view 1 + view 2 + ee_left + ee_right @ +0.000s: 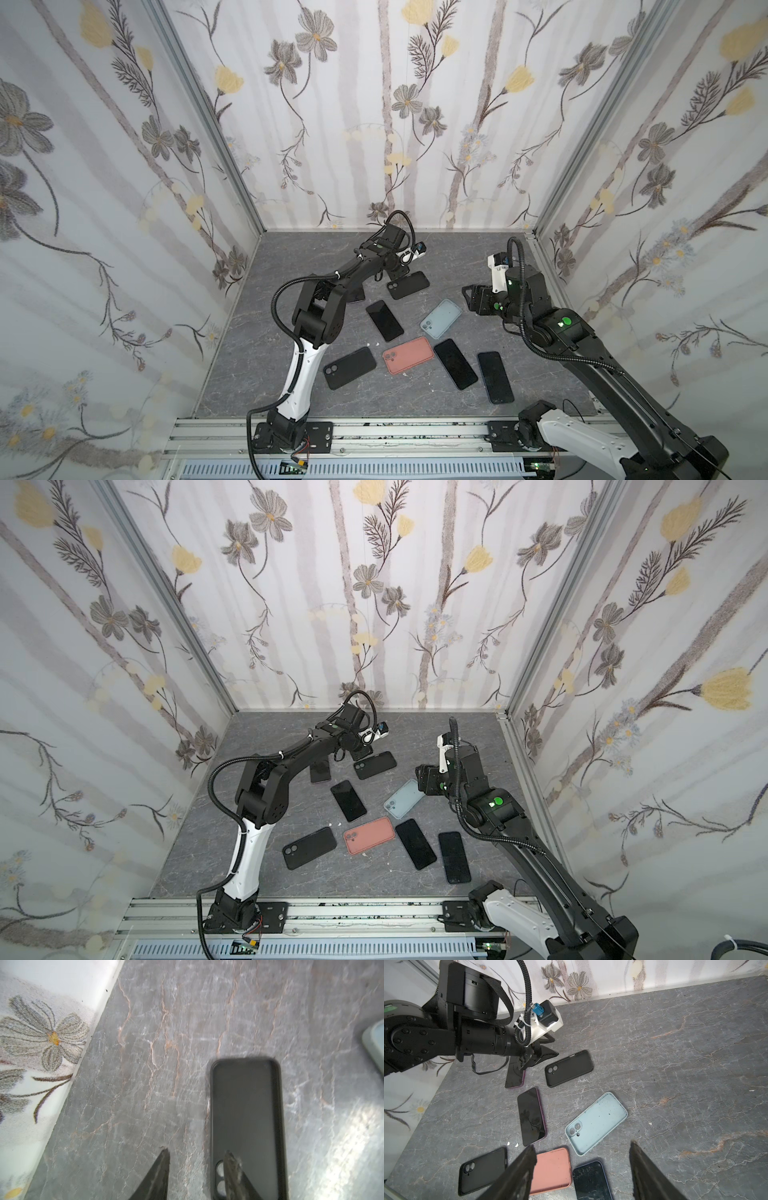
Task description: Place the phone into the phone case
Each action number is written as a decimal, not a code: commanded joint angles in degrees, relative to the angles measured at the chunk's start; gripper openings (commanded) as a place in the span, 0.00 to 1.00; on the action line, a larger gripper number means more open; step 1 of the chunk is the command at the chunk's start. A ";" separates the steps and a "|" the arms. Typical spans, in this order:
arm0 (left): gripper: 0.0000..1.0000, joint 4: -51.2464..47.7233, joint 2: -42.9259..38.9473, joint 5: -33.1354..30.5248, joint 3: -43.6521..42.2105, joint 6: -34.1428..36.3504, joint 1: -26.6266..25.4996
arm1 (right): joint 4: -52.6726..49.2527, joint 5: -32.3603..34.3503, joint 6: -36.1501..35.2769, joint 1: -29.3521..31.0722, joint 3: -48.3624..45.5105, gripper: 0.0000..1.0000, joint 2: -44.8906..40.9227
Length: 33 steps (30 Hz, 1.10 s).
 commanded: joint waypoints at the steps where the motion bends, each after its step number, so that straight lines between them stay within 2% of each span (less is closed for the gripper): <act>1: 0.41 4.96 0.63 4.34 0.61 -13.16 -0.96 | 1.96 -0.44 1.42 0.11 -0.25 0.70 -0.28; 7: 0.42 8.42 3.31 10.62 1.25 -33.21 -2.61 | 1.67 -0.95 1.82 0.49 0.41 0.70 -0.12; 10: 0.42 8.23 4.20 11.16 1.58 -40.71 -3.37 | 1.13 -0.66 1.89 0.61 0.36 0.71 -0.54; 13: 0.42 7.89 4.76 11.84 1.78 -44.55 -4.11 | 1.05 -0.35 2.22 0.68 0.03 0.71 -1.06; 23: 0.42 6.64 10.05 12.16 4.77 -48.17 -5.35 | 1.14 -0.71 3.67 1.18 -1.25 0.71 -2.03; 33: 0.42 6.35 10.55 16.09 4.28 -44.52 -7.26 | 0.52 0.26 4.19 1.45 -1.77 0.70 -3.79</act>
